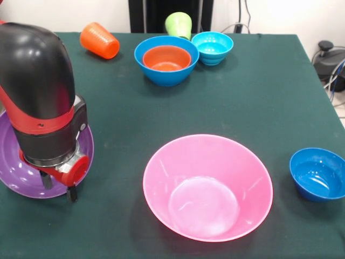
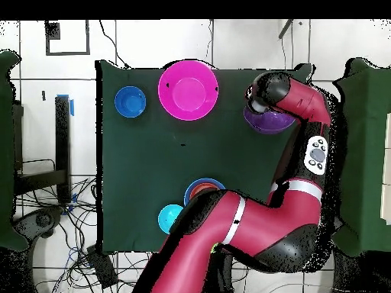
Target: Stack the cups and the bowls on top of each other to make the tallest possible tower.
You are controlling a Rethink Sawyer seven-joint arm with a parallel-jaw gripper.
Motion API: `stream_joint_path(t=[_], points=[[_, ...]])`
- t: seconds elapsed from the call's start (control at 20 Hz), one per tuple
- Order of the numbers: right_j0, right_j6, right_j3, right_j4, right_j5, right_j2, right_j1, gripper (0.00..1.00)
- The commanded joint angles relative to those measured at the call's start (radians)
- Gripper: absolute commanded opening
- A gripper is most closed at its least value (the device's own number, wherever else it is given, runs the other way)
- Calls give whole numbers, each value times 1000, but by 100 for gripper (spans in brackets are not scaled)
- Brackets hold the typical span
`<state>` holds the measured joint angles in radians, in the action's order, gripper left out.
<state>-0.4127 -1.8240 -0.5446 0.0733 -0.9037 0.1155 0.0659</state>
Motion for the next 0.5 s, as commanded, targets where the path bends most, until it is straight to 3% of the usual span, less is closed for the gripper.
stream_joint_path(t=[0.05,0.5], points=[[60,141,-62,-92,-85,-19,-39,100],[73,171,-53,-84,-292,54,-115,100]])
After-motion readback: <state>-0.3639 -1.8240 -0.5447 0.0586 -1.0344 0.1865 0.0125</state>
